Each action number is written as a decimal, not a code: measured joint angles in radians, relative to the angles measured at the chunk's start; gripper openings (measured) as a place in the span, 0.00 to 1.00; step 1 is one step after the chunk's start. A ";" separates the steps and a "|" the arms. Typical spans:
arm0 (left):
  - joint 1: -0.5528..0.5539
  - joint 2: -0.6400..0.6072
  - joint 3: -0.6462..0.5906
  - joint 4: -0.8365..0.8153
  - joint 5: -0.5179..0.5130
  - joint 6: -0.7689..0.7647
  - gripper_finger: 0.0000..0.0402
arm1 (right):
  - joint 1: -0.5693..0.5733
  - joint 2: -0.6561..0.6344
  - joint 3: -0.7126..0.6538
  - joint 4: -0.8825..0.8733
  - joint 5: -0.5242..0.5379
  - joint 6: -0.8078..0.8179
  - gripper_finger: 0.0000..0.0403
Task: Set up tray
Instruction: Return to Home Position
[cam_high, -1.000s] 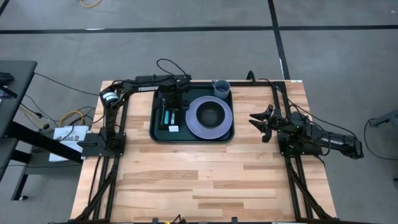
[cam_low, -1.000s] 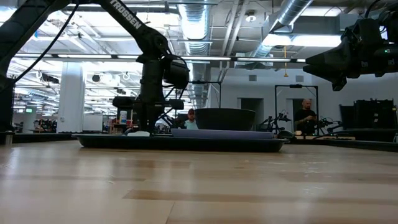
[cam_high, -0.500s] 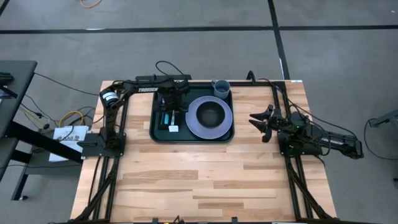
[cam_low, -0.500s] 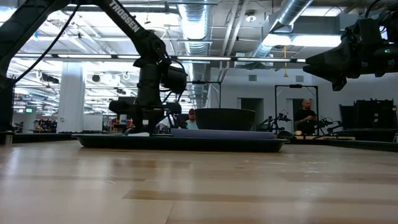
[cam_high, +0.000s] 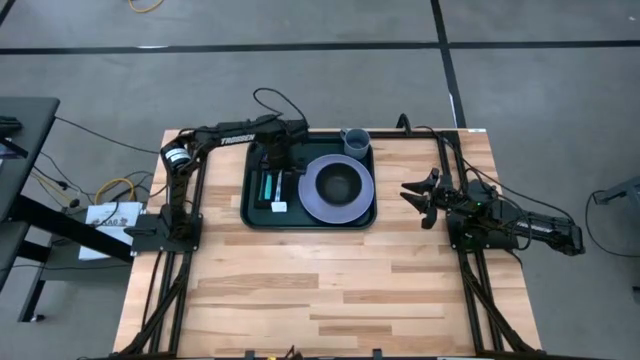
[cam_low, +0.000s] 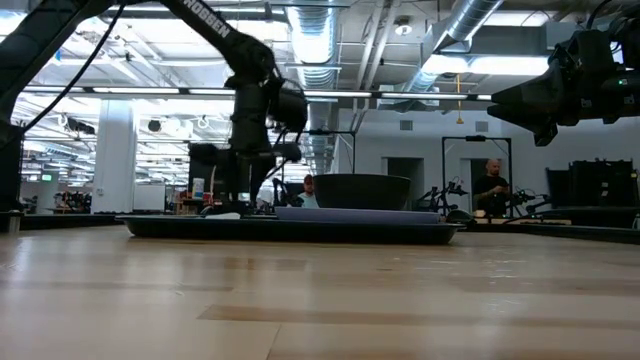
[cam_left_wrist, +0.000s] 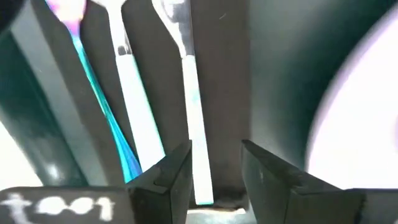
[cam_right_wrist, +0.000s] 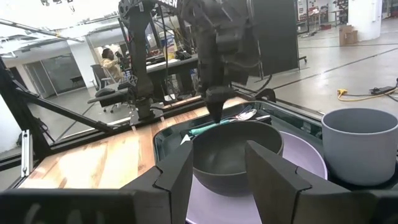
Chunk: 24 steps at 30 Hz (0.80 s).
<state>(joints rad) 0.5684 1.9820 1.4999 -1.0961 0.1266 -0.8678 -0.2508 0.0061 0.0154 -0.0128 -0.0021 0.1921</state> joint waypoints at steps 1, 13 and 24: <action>-0.004 0.000 0.029 -0.025 -0.010 0.011 0.30 | 0.000 0.000 0.000 0.000 0.000 0.000 0.34; -0.195 0.000 0.541 -0.124 -0.265 0.252 0.30 | 0.000 0.000 0.000 0.000 0.000 0.000 0.34; -0.419 -0.129 0.778 0.406 -0.150 0.636 0.30 | 0.000 0.000 0.000 0.000 0.000 0.000 0.34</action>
<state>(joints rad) 0.1492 1.8529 2.2783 -0.6896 -0.0231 -0.2316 -0.2508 0.0059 0.0158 -0.0124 -0.0021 0.1924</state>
